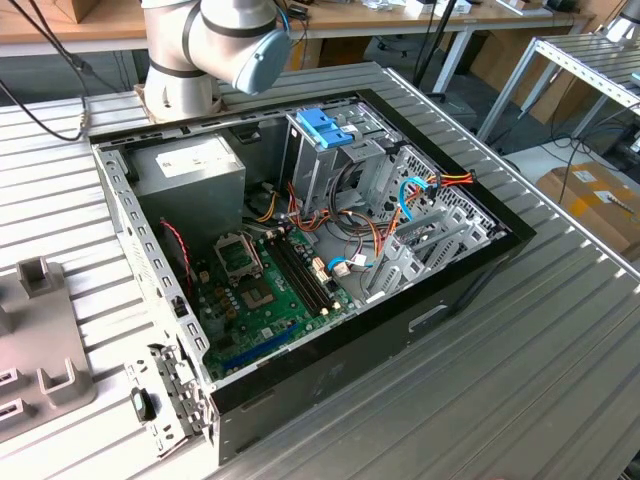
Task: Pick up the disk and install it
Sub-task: 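Reach for the disk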
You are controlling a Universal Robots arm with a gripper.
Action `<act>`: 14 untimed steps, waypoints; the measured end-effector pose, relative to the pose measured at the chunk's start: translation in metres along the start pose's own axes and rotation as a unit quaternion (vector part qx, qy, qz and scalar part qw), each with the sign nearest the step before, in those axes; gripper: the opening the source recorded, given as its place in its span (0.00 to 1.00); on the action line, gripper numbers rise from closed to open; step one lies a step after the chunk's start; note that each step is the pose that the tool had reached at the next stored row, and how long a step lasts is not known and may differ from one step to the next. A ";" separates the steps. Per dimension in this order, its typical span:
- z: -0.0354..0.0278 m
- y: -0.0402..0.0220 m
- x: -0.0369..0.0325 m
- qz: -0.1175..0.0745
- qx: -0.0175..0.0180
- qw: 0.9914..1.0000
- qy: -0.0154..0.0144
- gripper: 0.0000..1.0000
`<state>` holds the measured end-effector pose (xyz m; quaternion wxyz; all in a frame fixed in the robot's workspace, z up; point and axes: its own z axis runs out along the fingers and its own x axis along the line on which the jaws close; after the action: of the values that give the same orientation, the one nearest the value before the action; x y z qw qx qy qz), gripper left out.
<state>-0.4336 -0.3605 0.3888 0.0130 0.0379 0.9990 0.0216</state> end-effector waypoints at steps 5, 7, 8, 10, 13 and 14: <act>0.0000 -0.0001 0.0016 0.000 0.000 1.000 0.000 0.11; 0.0000 -0.0001 0.0016 0.000 0.000 1.000 0.000 0.11; 0.0000 -0.0001 0.0016 0.000 0.000 1.000 0.000 0.11; 0.0000 -0.0001 0.0017 0.000 0.000 1.000 0.000 0.11; 0.0000 -0.0001 0.0018 0.000 0.000 1.000 0.000 0.11; 0.0000 -0.0001 0.0018 0.000 0.000 1.000 0.000 0.11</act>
<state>-0.4354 -0.3605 0.3887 0.0131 0.0379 0.9990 0.0217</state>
